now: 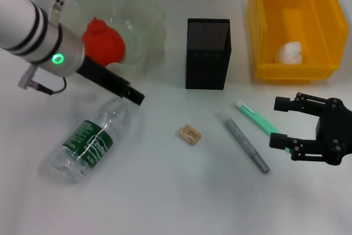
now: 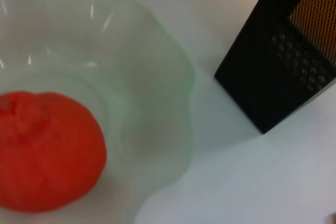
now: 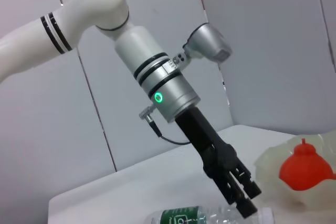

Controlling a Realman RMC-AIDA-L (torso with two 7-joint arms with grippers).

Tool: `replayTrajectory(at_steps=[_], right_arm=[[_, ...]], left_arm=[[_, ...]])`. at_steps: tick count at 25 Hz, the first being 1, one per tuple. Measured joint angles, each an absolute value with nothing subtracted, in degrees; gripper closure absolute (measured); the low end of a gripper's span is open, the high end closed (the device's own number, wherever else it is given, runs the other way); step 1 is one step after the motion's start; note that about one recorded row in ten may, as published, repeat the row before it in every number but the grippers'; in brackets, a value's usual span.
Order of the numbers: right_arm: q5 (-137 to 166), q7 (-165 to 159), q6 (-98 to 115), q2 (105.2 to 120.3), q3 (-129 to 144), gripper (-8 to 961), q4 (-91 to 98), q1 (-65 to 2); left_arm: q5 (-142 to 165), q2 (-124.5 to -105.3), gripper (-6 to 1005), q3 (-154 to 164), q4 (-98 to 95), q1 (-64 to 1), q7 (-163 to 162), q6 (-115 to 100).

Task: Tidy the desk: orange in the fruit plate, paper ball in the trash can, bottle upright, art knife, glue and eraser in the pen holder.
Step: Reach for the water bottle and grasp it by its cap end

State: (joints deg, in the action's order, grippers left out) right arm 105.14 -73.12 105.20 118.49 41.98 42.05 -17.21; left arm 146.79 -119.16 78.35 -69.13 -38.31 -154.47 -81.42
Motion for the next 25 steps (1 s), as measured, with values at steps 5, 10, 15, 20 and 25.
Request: replayTrajectory(at_steps=[5,10,15,20,25], right_arm=[[105.51,-72.94,104.88,118.48,42.01,133,41.78,-17.14],[105.56,-72.89,104.85,118.50,41.91,133,41.52,-17.32],[105.42,-73.02,105.10,118.32,41.82,133,41.48,-17.05],[105.41,-73.15,105.19,118.26,41.78,134,41.44,-16.81],[105.46,-73.18,105.33,118.26,41.63,134,41.33,-16.60]], left_arm=[[147.13,-119.18,264,80.42,-66.61,-38.41,-154.95,-78.15],[147.66,-119.18,270,83.81,-65.22,-38.14,-155.42,-75.37],[148.34,-119.18,275,87.44,-64.33,-37.90,-156.02,-72.28],[148.48,-119.18,280,88.52,-64.52,-37.47,-155.92,-71.12],[147.25,-119.11,505,88.82,-65.28,-36.22,-153.22,-70.37]])
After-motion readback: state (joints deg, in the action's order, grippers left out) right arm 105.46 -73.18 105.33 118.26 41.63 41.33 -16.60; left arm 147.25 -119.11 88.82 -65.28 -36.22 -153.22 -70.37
